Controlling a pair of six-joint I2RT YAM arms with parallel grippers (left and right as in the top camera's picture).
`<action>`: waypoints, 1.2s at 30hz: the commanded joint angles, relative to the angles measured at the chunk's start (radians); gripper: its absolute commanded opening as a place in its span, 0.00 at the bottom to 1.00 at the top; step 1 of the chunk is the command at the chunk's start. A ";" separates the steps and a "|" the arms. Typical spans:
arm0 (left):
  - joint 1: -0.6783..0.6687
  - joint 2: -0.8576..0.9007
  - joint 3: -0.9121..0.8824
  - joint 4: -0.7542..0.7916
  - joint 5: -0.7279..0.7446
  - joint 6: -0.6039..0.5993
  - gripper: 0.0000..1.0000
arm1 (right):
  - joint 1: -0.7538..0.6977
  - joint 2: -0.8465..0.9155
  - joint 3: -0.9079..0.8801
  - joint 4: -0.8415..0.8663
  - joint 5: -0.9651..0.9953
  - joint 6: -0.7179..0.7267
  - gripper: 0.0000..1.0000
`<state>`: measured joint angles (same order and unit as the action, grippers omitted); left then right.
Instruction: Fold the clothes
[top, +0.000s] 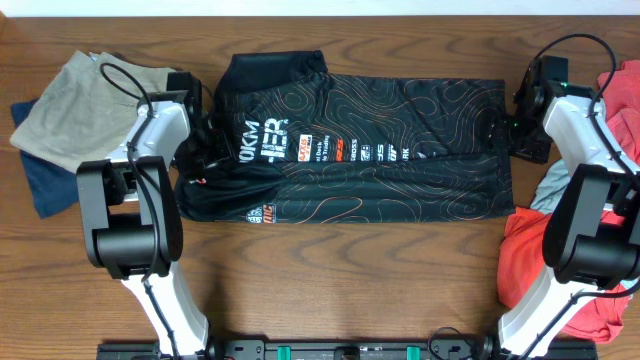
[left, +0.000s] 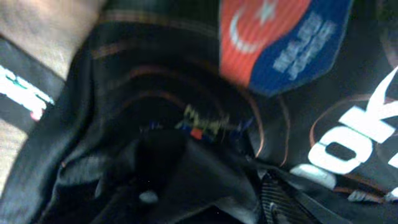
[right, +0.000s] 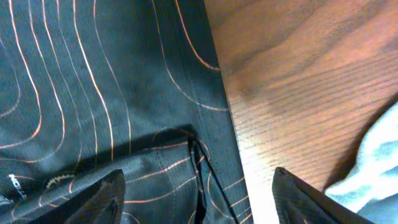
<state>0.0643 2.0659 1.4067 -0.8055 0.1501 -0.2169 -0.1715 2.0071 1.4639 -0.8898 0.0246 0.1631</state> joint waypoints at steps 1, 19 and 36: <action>0.006 0.051 0.010 0.019 -0.012 0.006 0.66 | 0.000 -0.002 -0.006 -0.031 -0.006 -0.005 0.75; 0.025 -0.166 0.012 -0.242 -0.013 -0.068 0.81 | 0.005 -0.002 -0.063 -0.243 -0.007 -0.049 0.74; 0.059 -0.164 -0.272 0.056 -0.010 -0.118 0.81 | 0.003 -0.002 -0.206 -0.142 -0.005 -0.048 0.04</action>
<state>0.1226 1.8908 1.1770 -0.7837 0.1501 -0.3191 -0.1715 2.0014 1.2785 -1.0458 0.0086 0.1200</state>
